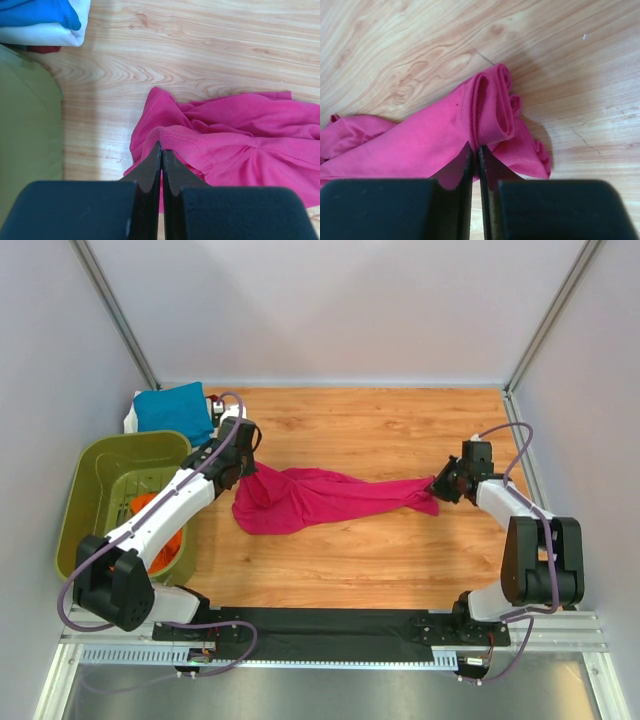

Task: Fold and stack the t-shirts
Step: Flatten the tshirt out

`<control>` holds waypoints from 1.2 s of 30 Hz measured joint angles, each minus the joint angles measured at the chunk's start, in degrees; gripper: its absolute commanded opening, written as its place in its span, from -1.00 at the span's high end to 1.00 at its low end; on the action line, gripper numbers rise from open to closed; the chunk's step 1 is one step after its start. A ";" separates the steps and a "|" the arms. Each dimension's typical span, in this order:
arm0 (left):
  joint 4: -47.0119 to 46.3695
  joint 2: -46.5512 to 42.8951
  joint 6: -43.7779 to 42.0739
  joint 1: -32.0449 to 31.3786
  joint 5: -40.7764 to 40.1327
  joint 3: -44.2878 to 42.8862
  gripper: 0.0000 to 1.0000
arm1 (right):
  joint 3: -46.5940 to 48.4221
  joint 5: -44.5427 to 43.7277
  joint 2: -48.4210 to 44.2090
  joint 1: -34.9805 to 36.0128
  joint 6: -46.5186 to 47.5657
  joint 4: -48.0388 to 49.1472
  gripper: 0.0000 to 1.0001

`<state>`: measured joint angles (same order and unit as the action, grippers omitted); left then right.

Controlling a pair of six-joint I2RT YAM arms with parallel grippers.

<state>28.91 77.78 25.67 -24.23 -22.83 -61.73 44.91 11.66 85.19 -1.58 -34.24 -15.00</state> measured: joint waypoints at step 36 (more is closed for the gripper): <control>-1.31 -2.75 1.22 0.00 1.77 2.12 1.00 | 4.59 6.36 4.52 0.20 -2.78 -0.22 -0.06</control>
<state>27.59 75.02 26.89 -24.23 -21.06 -59.61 49.50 18.02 89.71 -1.39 -37.01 -15.22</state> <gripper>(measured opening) 0.006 0.539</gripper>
